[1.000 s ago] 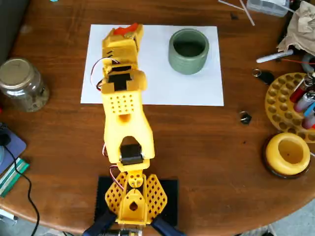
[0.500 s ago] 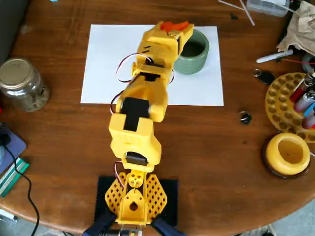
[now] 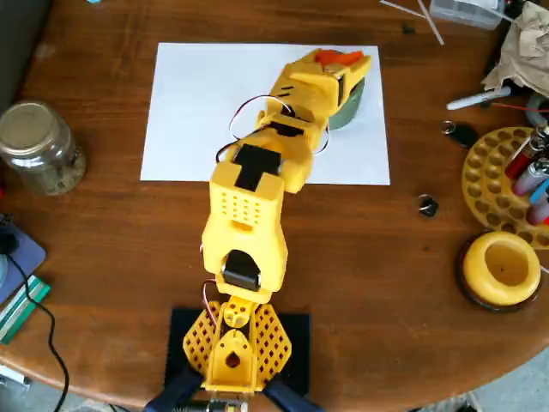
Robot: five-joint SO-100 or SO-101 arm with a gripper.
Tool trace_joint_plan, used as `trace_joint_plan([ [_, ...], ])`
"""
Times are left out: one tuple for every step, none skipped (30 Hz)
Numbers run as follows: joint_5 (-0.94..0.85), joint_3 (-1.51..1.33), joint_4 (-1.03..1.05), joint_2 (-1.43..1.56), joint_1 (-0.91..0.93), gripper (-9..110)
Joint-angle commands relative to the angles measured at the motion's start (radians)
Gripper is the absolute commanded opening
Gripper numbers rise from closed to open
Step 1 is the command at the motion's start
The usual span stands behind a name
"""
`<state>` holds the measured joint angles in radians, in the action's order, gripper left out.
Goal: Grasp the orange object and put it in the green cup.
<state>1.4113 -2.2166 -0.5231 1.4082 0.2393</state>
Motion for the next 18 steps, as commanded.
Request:
trace_joint_plan([
  [-0.017, 0.048, -0.02, 0.0, -0.028, 17],
  [-0.017, 0.048, -0.02, 0.0, -0.034, 19],
  [-0.017, 0.048, -0.02, 0.0, -0.038, 20],
  [-0.018, 0.048, -0.017, 0.0, -0.043, 21],
  [-0.018, 0.048, -0.014, 0.0, -0.049, 24],
  [-0.018, 0.046, -0.017, -0.002, -0.054, 26],
  [-0.018, 0.043, -0.02, -0.002, -0.058, 29],
  [-0.018, 0.041, -0.02, -0.003, -0.064, 30],
  [-0.018, 0.04, -0.02, -0.003, -0.067, 31],
  [-0.018, 0.035, -0.02, -0.003, -0.071, 33],
  [-0.018, 0.031, -0.02, -0.003, -0.074, 34],
  [-0.018, 0.026, -0.02, 0.0, -0.075, 35],
  [-0.018, 0.021, -0.02, 0.006, -0.075, 36],
  [-0.018, 0.015, -0.02, 0.012, -0.072, 37],
  [-0.018, 0.011, -0.02, 0.017, -0.069, 37],
  [-0.018, 0.008, -0.021, 0.018, -0.067, 37],
  [-0.018, 0.008, -0.021, 0.018, -0.066, 37],
  [-0.018, 0.008, -0.021, 0.018, -0.064, 37],
])
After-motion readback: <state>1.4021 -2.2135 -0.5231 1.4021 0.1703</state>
